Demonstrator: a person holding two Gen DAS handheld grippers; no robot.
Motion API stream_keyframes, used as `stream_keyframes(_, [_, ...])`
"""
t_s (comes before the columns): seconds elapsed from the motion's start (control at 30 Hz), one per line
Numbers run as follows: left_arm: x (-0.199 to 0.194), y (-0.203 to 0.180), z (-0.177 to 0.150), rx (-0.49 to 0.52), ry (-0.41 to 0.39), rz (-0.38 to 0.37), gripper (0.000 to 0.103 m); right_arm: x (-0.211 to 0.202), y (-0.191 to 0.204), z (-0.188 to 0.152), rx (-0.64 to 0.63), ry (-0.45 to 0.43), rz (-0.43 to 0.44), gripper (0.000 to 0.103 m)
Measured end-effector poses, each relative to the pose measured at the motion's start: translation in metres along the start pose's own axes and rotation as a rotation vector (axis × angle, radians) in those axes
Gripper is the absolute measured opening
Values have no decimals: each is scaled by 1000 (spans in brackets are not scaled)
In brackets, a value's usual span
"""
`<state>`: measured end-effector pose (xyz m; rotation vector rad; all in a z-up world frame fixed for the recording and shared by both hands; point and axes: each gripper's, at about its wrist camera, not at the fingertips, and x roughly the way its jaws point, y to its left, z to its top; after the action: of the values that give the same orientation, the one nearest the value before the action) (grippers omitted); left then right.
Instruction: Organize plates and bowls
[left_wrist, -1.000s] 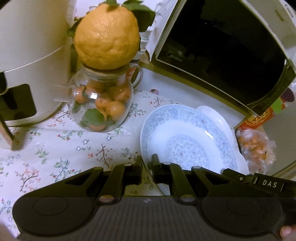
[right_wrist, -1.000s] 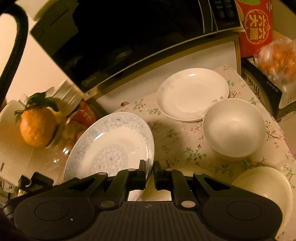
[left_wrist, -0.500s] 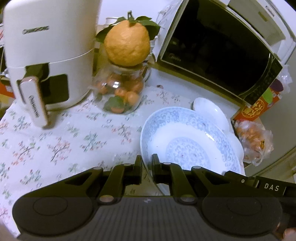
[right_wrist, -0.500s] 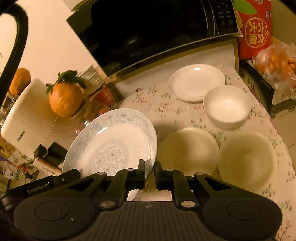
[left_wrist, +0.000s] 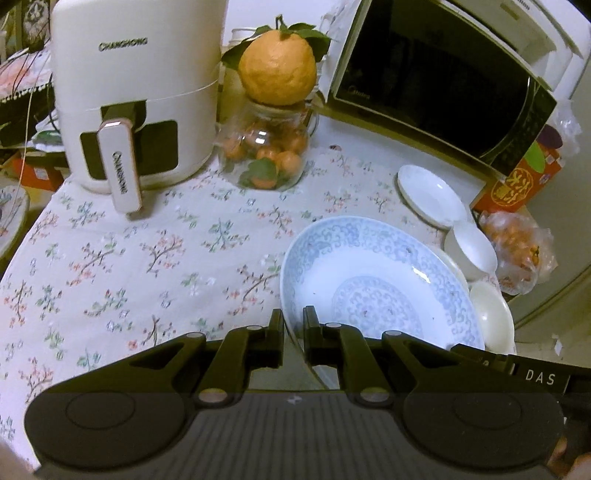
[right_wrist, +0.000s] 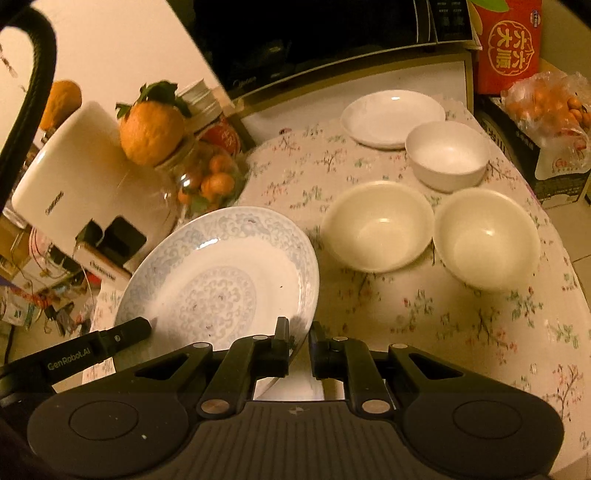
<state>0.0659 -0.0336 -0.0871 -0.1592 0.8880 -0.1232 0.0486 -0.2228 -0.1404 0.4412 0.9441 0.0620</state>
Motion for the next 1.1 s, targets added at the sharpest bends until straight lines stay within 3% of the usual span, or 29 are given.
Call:
stream_keyframes(0.47, [4, 10, -26, -11, 66, 31, 8, 7, 2, -24, -44, 87, -28, 11])
stream_keyframes(1.1, [11, 23, -38, -24, 136, 84, 9, 23, 16, -40, -101, 201, -49, 12])
